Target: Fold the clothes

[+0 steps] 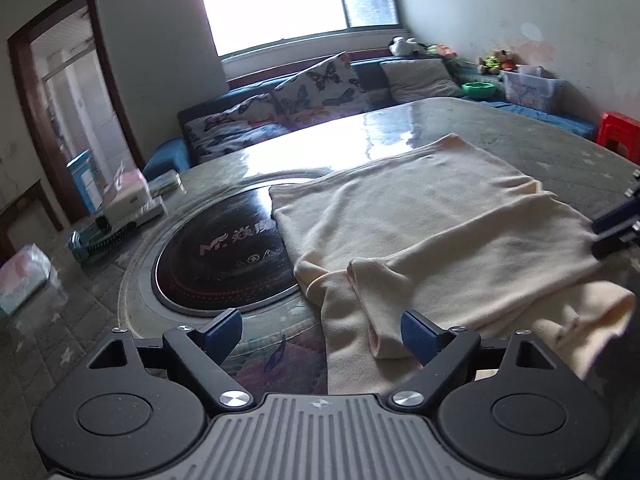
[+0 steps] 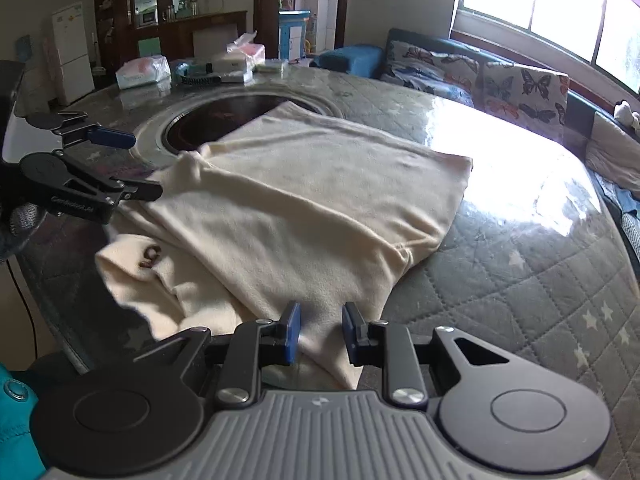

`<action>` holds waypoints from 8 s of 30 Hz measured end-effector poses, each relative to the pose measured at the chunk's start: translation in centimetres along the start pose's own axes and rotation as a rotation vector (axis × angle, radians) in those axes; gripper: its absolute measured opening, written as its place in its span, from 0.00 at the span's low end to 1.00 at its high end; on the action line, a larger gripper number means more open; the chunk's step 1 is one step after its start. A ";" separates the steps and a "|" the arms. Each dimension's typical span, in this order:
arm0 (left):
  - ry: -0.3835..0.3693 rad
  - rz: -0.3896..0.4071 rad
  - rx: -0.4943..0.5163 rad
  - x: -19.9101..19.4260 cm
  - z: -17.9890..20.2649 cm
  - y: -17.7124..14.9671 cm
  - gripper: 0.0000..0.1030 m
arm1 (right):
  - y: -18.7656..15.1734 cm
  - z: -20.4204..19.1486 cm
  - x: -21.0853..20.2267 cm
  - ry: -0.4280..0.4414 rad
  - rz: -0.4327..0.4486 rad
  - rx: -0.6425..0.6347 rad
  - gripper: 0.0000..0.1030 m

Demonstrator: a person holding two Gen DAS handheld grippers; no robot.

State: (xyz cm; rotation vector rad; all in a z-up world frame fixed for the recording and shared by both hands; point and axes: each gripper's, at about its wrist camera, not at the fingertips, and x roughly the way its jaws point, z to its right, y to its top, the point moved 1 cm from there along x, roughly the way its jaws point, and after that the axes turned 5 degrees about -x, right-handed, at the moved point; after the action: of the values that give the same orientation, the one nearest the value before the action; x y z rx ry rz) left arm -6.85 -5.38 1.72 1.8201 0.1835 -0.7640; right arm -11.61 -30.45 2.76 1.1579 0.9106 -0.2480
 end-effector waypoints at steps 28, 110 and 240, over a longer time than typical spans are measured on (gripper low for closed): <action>-0.226 0.136 0.209 -2.4 3.9 0.1 0.14 | -1.0 -3.9 -2.0 -0.028 0.000 -0.310 0.40; 0.014 -0.047 -0.135 13.0 -2.4 8.8 0.15 | 8.0 8.9 8.4 -0.063 0.075 0.242 0.21; -0.276 -0.005 -0.264 4.9 -2.3 3.6 0.33 | 1.9 4.7 4.3 -0.060 0.113 0.220 0.05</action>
State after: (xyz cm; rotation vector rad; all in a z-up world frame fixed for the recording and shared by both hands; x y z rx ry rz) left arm -0.32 -5.86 2.20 1.4502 0.1026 -0.9389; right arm -5.41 -32.60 1.43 1.3929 0.7765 -0.2945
